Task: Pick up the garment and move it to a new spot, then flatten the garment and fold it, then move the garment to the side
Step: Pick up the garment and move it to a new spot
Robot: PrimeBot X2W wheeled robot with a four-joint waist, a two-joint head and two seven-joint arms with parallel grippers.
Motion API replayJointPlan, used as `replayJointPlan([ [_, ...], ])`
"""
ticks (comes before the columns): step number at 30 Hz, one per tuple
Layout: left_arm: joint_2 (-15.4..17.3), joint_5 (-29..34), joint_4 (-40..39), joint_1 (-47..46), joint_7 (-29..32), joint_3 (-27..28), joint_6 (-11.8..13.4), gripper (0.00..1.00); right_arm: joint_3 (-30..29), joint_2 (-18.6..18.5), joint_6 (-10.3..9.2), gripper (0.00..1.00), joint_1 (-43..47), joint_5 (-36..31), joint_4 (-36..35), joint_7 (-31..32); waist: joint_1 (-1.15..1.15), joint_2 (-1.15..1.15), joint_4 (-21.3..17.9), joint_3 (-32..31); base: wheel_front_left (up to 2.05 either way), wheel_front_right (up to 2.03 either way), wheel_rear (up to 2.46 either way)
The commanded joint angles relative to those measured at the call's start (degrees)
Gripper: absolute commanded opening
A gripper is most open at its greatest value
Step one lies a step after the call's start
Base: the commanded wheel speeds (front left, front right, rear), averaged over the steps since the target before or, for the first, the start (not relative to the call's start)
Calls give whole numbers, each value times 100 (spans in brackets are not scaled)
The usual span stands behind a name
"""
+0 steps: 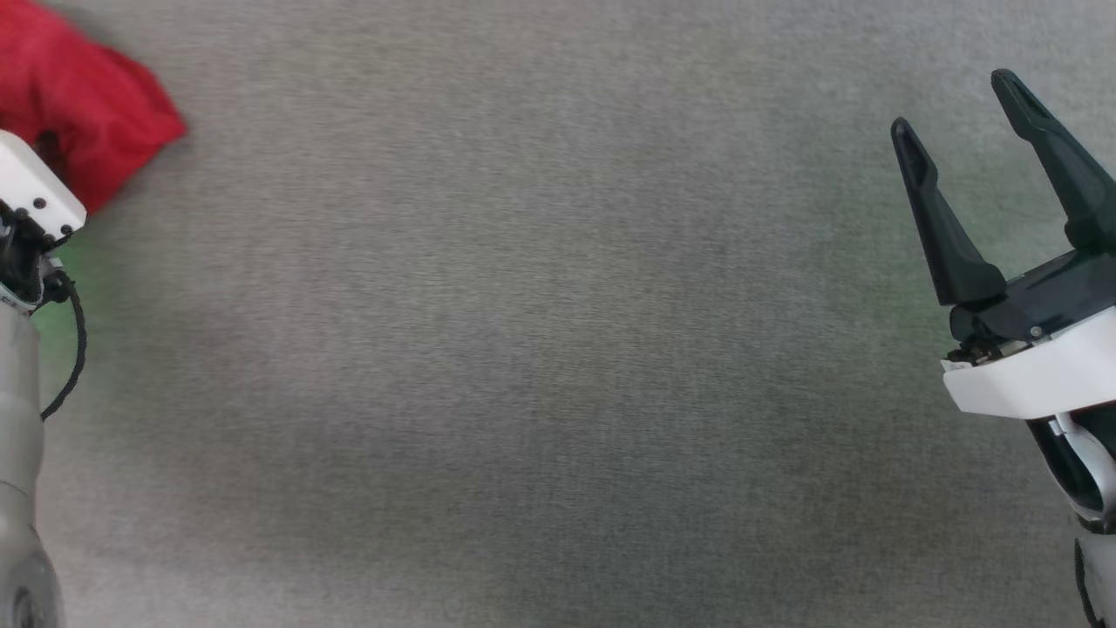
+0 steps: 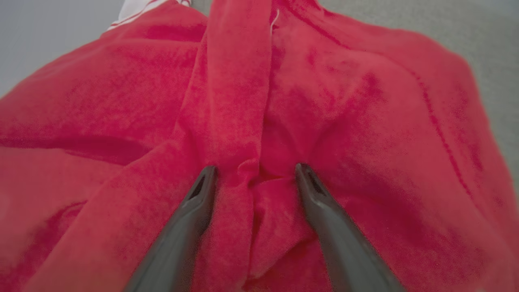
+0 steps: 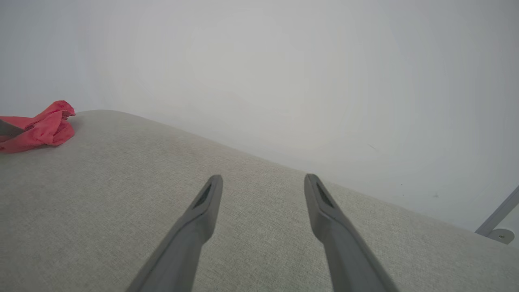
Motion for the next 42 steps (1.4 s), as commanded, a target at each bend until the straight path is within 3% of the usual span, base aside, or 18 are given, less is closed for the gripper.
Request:
replayJointPlan([
  [1,37,26,63,-104,106,-16,71,100,7,-10,-4,100,-95,38,-43,26,0,0,-149,145,0,0,0],
  [10,-329,-70,396,120,1046,-127,240,100,-41,-23,-4,100,-85,83,-145,144,0,0,-219,257,0,0,0],
  [11,-342,-37,404,127,1062,-166,220,0,-43,-22,-4,100,-92,90,-144,157,0,0,-213,259,0,0,0],
  [15,-209,38,341,50,690,-237,159,0,-91,-18,-4,100,-111,82,-109,205,0,0,-141,228,0,0,0],
  [26,213,282,-63,-627,-306,-507,-322,0,-304,130,-4,100,109,41,68,89,0,0,234,-370,0,0,0],
  [36,282,676,-473,-1108,-986,-1070,-663,0,-479,454,-4,100,437,-25,190,-6,0,0,601,-1122,0,0,0],
  [42,212,812,-871,-1224,-963,-1426,-864,0,-644,638,-4,100,632,-82,202,-66,0,0,723,-1487,0,0,0],
])
